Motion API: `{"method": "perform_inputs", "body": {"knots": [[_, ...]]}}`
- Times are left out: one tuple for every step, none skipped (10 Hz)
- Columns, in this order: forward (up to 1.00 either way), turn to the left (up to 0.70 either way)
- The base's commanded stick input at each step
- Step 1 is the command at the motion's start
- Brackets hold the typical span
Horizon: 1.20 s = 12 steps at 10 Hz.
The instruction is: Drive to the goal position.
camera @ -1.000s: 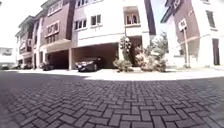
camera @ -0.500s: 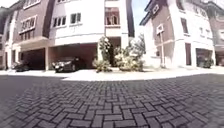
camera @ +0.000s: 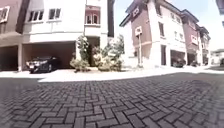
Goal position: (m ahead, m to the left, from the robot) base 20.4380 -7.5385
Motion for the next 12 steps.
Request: {"method": "perform_inputs", "body": {"knots": [[0.00, -0.50], [0.00, -0.50], [0.00, -0.50], [0.00, -0.50], [0.00, -0.50], [0.00, -0.50], [0.00, -0.50], [0.00, -0.50], [0.00, -0.50], [0.00, -0.50], [0.00, -0.50], [0.00, -0.50]]}}
